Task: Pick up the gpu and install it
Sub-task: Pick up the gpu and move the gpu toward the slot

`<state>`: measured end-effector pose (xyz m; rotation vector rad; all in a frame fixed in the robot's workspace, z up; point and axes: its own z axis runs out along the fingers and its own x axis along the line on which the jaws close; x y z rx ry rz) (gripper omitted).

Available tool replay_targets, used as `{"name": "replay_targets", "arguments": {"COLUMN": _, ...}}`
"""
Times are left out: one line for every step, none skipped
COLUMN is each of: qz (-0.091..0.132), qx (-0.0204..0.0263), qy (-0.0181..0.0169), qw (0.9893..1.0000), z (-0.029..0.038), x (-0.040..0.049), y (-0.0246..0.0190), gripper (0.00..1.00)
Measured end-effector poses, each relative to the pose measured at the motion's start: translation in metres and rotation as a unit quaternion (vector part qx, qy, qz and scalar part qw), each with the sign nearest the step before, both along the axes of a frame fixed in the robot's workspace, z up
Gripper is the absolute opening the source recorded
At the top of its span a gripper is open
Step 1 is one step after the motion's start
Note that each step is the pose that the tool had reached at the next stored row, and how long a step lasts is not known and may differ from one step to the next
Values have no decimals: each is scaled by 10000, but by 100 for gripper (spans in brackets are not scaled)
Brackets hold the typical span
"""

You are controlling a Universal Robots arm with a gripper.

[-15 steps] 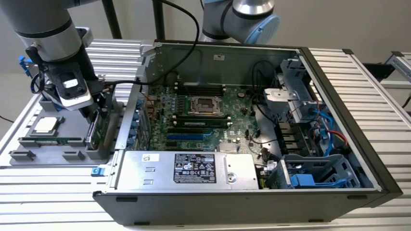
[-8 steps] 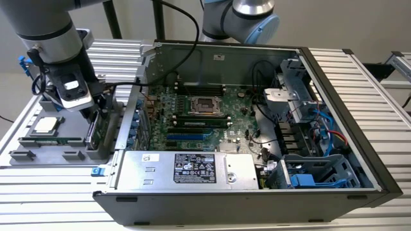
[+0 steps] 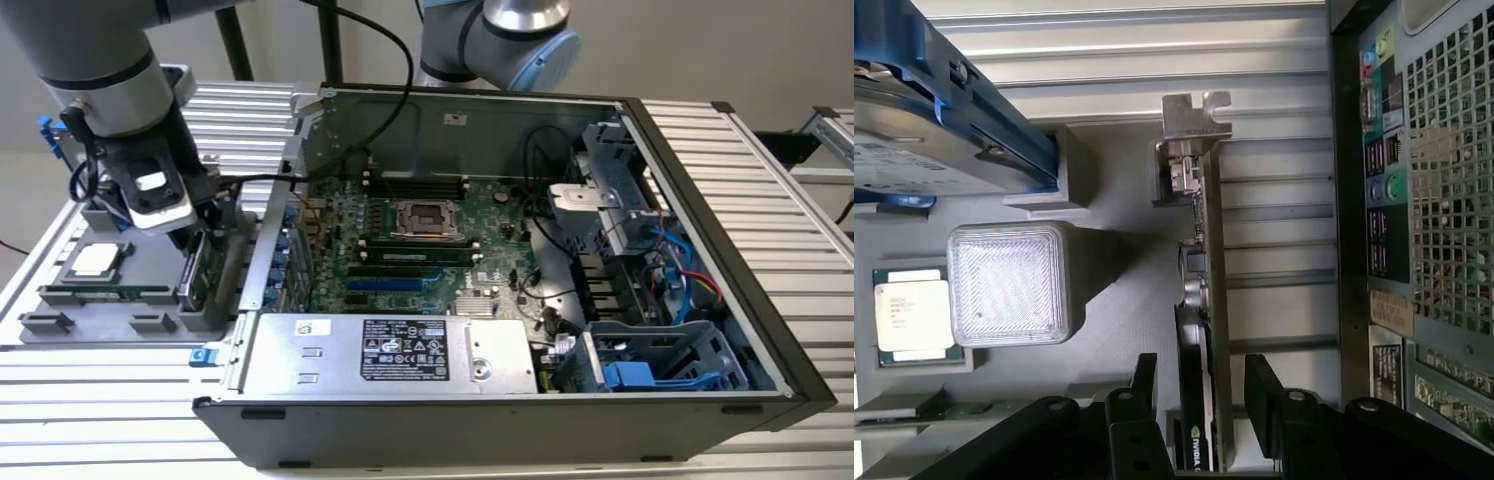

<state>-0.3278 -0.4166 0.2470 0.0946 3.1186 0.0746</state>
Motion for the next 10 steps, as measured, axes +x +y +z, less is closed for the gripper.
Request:
{"name": "replay_targets", "arguments": {"qz": 0, "qx": 0, "qy": 0, "qw": 10000, "z": -4, "x": 0, "y": 0, "gripper": 100}}
{"name": "replay_targets", "arguments": {"qz": 0, "qx": 0, "qy": 1, "qw": 10000, "z": -9, "x": 0, "y": 0, "gripper": 100}}
{"name": "replay_targets", "arguments": {"qz": 0, "qx": 0, "qy": 0, "qw": 10000, "z": -14, "x": 0, "y": 0, "gripper": 100}}
{"name": "replay_targets", "arguments": {"qz": -1, "qx": 0, "qy": 0, "qw": 10000, "z": -19, "x": 0, "y": 1, "gripper": 100}}
{"name": "replay_targets", "arguments": {"qz": -1, "qx": 0, "qy": 0, "qw": 10000, "z": -24, "x": 0, "y": 1, "gripper": 100}}
{"name": "replay_targets", "arguments": {"qz": 0, "qx": 0, "qy": 0, "qw": 10000, "z": -29, "x": 0, "y": 2, "gripper": 100}}
{"name": "replay_targets", "arguments": {"qz": 0, "qx": 0, "qy": 1, "qw": 10000, "z": -33, "x": 0, "y": 3, "gripper": 100}}
{"name": "replay_targets", "arguments": {"qz": 0, "qx": 0, "qy": 0, "qw": 10000, "z": -39, "x": 0, "y": 4, "gripper": 100}}
{"name": "replay_targets", "arguments": {"qz": 0, "qx": 0, "qy": 0, "qw": 10000, "z": -44, "x": 0, "y": 4, "gripper": 100}}
{"name": "replay_targets", "arguments": {"qz": 0, "qx": 0, "qy": 0, "qw": 10000, "z": -49, "x": 0, "y": 4, "gripper": 100}}
